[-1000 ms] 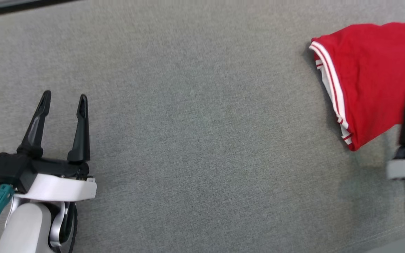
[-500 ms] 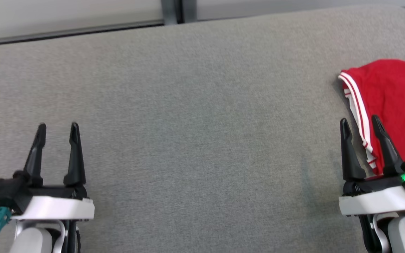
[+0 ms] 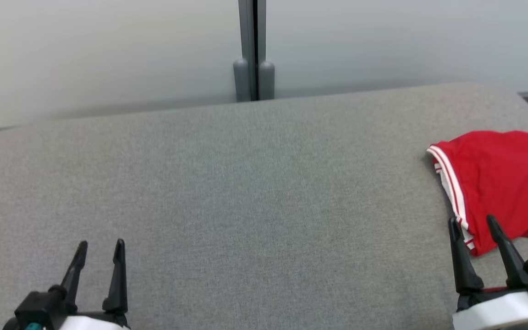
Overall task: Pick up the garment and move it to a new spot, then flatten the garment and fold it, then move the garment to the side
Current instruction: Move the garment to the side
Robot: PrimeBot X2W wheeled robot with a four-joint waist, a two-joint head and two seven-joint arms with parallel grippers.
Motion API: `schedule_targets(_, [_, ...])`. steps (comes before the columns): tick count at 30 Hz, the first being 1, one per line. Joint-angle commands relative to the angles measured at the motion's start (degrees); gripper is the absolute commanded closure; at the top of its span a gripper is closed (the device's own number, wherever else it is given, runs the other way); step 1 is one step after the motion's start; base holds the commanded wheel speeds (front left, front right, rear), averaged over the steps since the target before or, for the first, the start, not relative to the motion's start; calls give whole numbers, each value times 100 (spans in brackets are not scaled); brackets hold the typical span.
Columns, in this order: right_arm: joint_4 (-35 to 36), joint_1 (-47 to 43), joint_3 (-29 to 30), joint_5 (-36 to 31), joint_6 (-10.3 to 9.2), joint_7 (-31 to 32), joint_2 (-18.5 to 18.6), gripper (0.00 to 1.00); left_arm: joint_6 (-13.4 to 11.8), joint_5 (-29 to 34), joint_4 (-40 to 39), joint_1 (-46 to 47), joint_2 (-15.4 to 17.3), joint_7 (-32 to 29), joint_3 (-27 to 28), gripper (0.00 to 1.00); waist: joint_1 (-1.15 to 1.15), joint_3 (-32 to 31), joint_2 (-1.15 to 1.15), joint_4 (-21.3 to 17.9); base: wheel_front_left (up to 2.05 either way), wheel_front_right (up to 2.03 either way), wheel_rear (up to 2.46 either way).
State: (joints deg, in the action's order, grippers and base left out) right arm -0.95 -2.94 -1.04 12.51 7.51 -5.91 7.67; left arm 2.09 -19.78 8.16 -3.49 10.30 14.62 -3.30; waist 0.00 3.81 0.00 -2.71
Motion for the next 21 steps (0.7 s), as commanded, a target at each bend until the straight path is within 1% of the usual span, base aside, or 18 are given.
schedule_targets(1, [32,-131,-20,26,-4,53,52,0,-20,-14,24,-94,12,-26,-15,0,0,-351,0,-20,0,0,0])
schedule_targets(9, [245,-508,-59,99,-4,251,134,0,-107,-48,20,-353,56,-184,-50,0,0,-641,0,22,0,0,0])
schedule_targets(21, [376,-589,-49,157,-4,356,171,0,-169,-96,69,-359,89,-201,-57,0,0,-687,0,19,0,0,0])
